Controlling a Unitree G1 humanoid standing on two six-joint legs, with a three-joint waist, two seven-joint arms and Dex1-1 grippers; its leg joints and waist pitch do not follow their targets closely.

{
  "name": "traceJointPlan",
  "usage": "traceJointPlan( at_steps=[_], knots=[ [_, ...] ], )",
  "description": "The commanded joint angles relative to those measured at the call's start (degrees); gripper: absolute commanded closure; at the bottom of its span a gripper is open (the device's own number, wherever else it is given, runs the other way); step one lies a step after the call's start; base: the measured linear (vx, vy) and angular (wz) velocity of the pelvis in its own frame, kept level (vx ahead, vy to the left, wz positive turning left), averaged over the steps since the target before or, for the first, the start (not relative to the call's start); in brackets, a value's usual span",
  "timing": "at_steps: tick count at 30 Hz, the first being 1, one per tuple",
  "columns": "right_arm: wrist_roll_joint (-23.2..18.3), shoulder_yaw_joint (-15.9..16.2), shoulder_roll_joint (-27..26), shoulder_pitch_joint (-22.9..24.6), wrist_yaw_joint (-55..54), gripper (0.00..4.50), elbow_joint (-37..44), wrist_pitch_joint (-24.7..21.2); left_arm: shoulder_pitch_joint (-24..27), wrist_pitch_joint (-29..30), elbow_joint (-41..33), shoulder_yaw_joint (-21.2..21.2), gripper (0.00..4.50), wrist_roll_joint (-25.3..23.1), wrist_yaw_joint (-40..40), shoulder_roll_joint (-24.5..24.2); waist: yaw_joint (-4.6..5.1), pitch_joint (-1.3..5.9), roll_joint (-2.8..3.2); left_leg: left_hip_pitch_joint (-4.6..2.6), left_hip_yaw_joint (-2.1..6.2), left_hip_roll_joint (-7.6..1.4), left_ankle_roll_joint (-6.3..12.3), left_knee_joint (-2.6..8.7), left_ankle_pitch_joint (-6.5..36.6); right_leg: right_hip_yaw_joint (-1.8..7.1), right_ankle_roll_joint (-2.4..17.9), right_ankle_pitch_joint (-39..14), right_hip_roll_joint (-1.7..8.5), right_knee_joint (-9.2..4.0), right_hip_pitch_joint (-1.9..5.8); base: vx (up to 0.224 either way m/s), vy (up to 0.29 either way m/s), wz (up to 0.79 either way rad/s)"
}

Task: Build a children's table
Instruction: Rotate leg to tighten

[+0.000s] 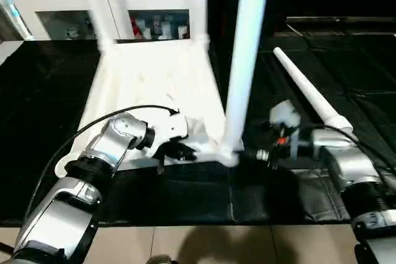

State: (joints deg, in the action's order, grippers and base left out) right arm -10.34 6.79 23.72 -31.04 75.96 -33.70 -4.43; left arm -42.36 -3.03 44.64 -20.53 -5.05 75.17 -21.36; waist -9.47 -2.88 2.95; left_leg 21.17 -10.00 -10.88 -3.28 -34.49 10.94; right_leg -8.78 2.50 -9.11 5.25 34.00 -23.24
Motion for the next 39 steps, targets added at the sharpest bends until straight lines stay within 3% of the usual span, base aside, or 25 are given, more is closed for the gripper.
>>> traceJointPlan(
  at_steps=[1,4,6,9,11,14,29,32,34,39],
  knots=[
    [0.2,1.2,0.1,-0.2,2.4,0.04,1.2,-0.6,-1.0,-1.9,-1.1,-1.7,4.50,-0.9,2.5,0.1,0.40,4.49,-0.49,-0.57,0.94,-3.14,4.85,3.59,9.4,3.95,7.9,-16.5,4.69,-4.35,3.52,0.000,0.000,0.00],
    [0.5,2.1,-0.4,-0.7,2.8,0.04,0.6,-0.4,-1.0,-2.1,-1.2,-2.0,4.50,-0.7,2.9,0.1,0.27,4.58,-0.53,-0.56,0.99,-3.20,4.79,3.56,8.8,3.99,8.0,-16.0,4.73,-4.18,3.48,0.000,0.000,0.00],
    [0.6,2.5,-0.8,-1.4,2.9,0.38,-0.6,-0.4,-1.0,-2.6,-1.1,-2.1,4.50,-0.7,3.4,0.0,0.29,4.53,-0.68,-0.52,0.94,-3.14,4.74,3.58,8.8,3.97,7.9,-16.4,4.77,-4.22,3.48,0.000,0.000,0.00],
    [0.5,2.6,-0.8,-1.8,3.2,0.42,-1.1,-0.5,-0.9,-3.0,-1.0,-2.2,4.50,-0.7,3.7,-0.1,0.20,4.55,-0.65,-0.51,0.97,-3.16,4.69,3.58,8.4,4.02,7.6,-16.8,4.77,-4.20,3.47,0.000,0.000,0.00],
    [0.4,2.7,-0.6,-1.9,3.7,0.78,-1.2,-0.8,-0.7,-3.2,-1.1,-2.2,4.50,-0.8,3.9,-0.2,0.19,4.54,-0.68,-0.55,0.94,-3.18,4.73,3.58,8.5,4.00,7.6,-16.6,4.75,-4.20,3.43,0.000,0.000,0.00],
    [0.5,2.9,-0.3,-1.8,4.0,0.85,-1.3,-0.8,-0.6,-3.3,-1.2,-2.1,4.50,-0.9,4.0,-0.2,0.12,4.56,-0.68,-0.58,0.91,-3.15,4.76,3.55,8.2,4.00,7.6,-16.6,4.75,-4.20,3.43,0.000,0.000,0.00],
    [1.5,4.1,-0.1,-0.9,3.8,2.10,-1.7,0.9,-0.4,-3.5,-0.8,-2.1,4.50,-1.1,4.2,-0.1,0.13,4.57,-0.66,-0.55,0.94,-3.16,4.61,3.55,8.5,4.02,8.0,-16.1,4.74,-4.09,3.51,0.000,0.000,0.00],
    [2.1,4.4,-0.1,-0.9,2.8,2.10,-1.9,1.4,-0.4,-3.5,-0.7,-2.0,4.50,-1.2,4.2,-0.1,0.19,4.50,-0.65,-0.56,0.93,-3.13,4.51,3.58,8.7,4.02,7.7,-16.7,4.75,-4.18,3.48,0.000,0.000,0.00],
    [1.2,3.7,-0.4,-1.2,2.4,1.91,-2.5,-1.3,-0.5,-3.8,-0.2,-2.0,4.50,-1.3,4.1,-0.1,0.25,4.48,-0.60,-0.63,0.95,-3.15,4.55,3.62,9.0,4.00,7.8,-16.8,4.68,-4.24,3.51,0.000,0.000,0.00],
    [0.4,3.7,-0.2,-0.4,3.2,1.33,-1.3,-2.7,-0.6,-3.7,-0.1,-1.9,4.50,-1.3,4.1,0.0,0.21,4.57,-0.60,-0.71,0.98,-3.21,4.24,3.61,9.2,4.04,7.8,-17.0,4.76,-4.22,3.51,0.000,0.000,0.00]
  ],
)
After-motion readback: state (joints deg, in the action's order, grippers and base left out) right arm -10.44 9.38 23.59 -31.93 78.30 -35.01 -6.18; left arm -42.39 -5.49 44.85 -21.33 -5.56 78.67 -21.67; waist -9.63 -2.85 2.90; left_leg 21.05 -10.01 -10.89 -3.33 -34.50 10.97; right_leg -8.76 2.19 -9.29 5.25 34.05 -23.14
